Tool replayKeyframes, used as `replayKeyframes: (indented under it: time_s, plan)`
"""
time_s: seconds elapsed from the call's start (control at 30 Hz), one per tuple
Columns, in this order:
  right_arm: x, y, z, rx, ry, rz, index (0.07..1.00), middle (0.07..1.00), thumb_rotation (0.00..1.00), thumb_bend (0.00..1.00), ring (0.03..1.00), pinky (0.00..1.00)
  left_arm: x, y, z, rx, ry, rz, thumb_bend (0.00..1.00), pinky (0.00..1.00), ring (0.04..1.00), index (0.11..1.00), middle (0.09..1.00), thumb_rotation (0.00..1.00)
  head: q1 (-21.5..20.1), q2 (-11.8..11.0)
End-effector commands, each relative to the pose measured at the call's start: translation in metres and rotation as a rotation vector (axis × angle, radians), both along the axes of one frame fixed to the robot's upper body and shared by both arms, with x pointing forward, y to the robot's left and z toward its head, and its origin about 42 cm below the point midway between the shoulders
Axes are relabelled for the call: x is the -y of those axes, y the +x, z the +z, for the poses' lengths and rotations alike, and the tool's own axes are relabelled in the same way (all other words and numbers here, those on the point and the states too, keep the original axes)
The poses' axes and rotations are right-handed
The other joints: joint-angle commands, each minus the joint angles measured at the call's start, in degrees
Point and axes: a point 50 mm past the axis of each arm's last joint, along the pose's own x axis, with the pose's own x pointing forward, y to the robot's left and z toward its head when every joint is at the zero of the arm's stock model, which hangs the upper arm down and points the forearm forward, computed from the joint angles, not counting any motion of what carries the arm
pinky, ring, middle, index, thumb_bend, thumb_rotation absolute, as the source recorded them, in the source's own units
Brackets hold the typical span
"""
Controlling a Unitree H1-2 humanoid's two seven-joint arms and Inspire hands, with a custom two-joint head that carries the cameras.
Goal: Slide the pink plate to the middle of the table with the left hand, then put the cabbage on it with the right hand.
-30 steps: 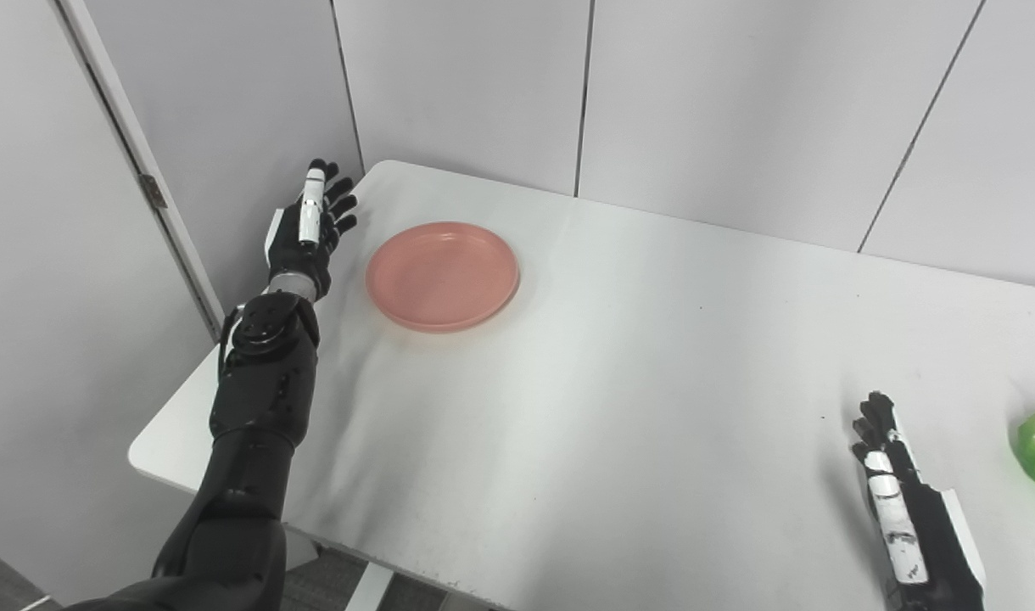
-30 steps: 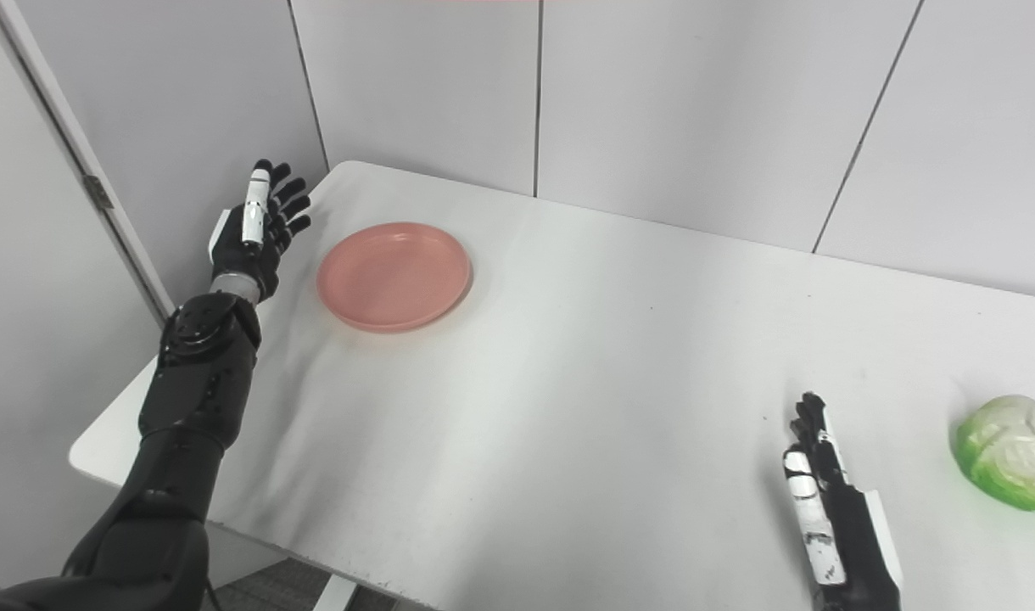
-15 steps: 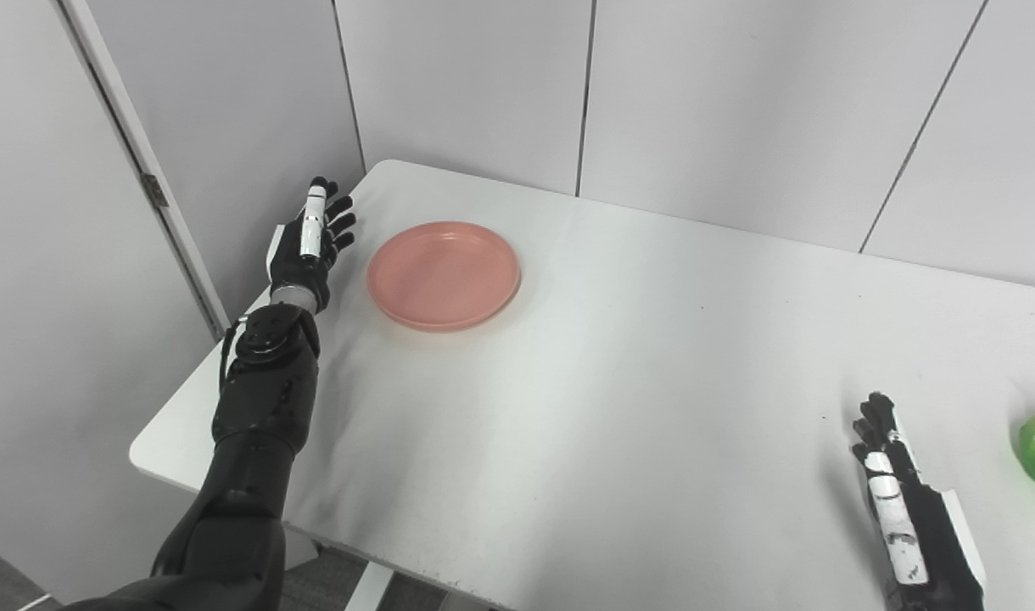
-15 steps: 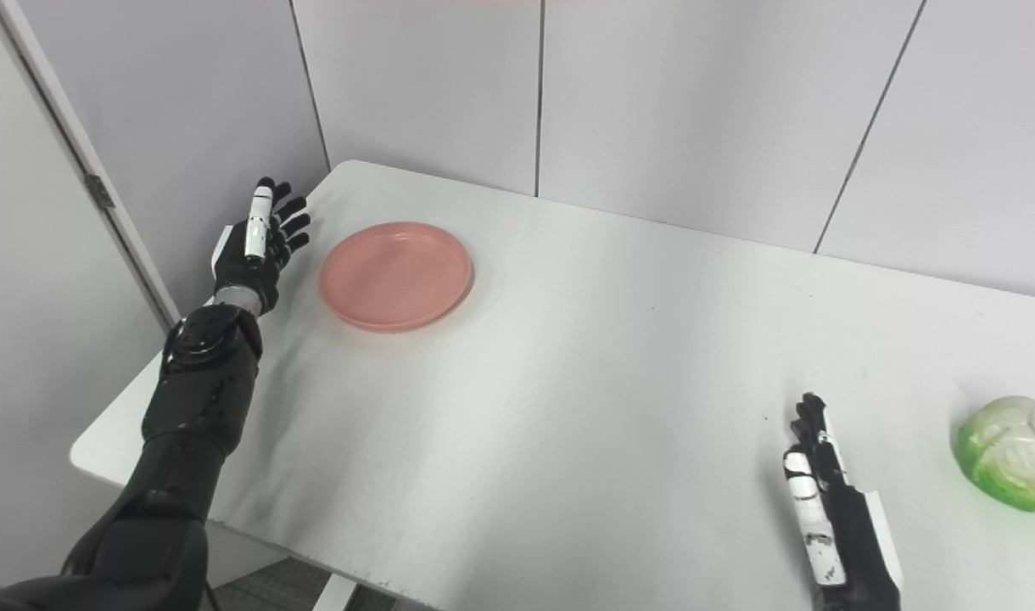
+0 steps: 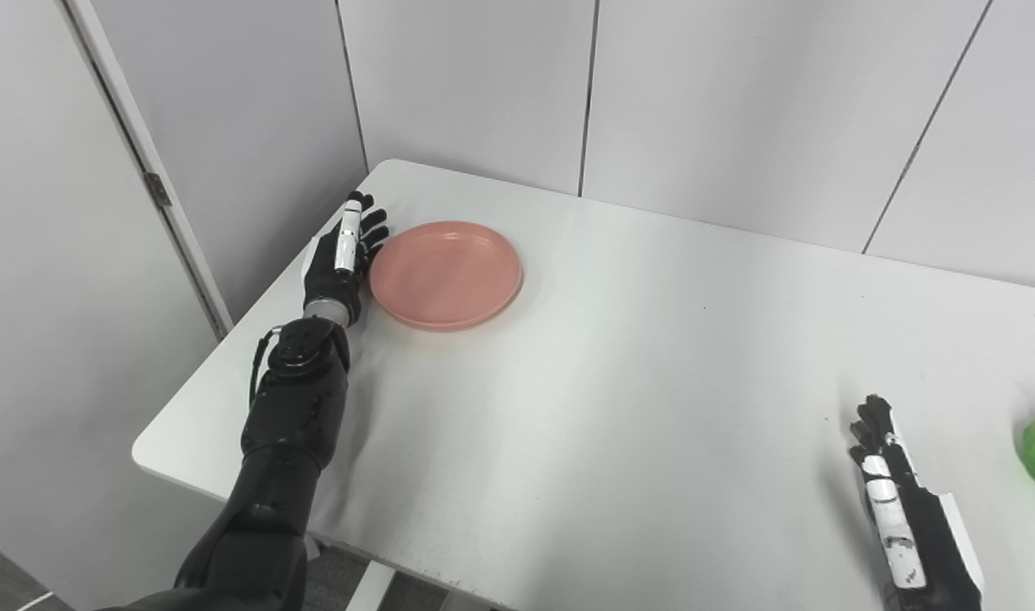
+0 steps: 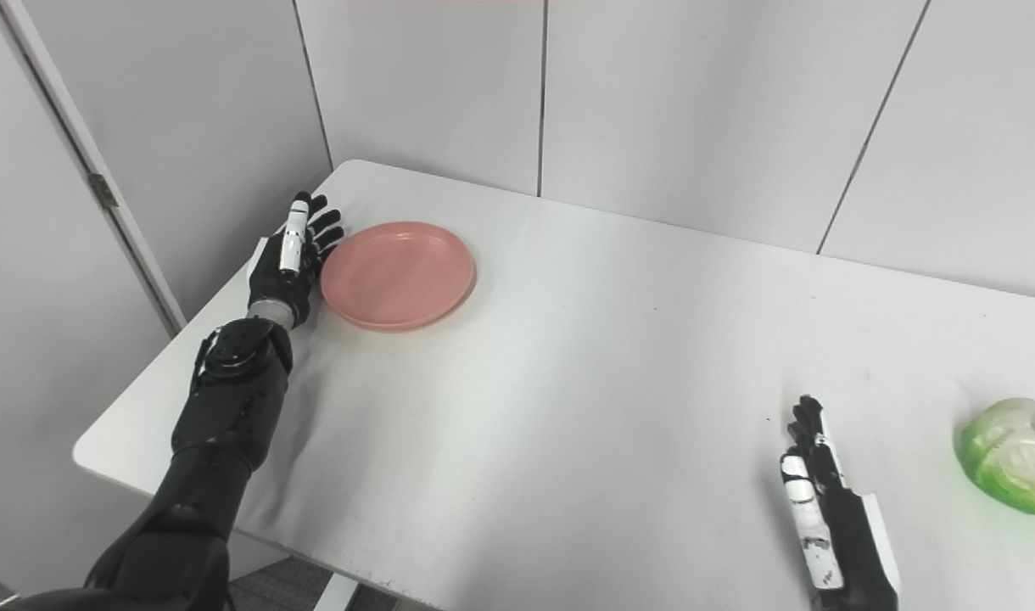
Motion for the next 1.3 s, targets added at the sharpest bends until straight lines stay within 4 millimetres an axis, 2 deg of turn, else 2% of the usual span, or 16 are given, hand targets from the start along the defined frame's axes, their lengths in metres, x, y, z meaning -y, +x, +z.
replayKeyframes:
  time_s: [0.0,0.6,1.03,1.27]
  plan:
    - [-0.005,-0.003,0.0,0.002,0.009,0.002,1.0,1.0,1.0,0.23,0.999,1.0,0.012,0.008,0.01,0.041,-0.001,-0.04,0.53,0.88,0.871,0.865,0.869,0.99,-0.1,0.2]
    - [-0.008,-0.003,0.0,0.001,0.01,-0.001,1.0,1.0,1.0,0.27,0.997,1.0,0.073,0.003,-0.01,0.043,-0.099,-0.196,0.51,0.91,0.893,0.879,0.891,1.0,-2.1,1.5]
    - [-0.012,-0.005,0.001,-0.003,0.003,-0.006,1.0,1.0,1.0,0.28,0.993,1.0,0.118,0.0,-0.003,0.056,-0.233,-0.291,0.51,0.89,0.883,0.879,0.886,1.0,-5.0,2.9]
    - [-0.016,-0.005,0.002,-0.002,-0.006,-0.009,1.0,1.0,1.0,0.3,0.989,1.0,0.151,-0.002,-0.001,0.038,-0.269,-0.37,0.51,0.9,0.887,0.88,0.89,1.0,-7.6,3.8]
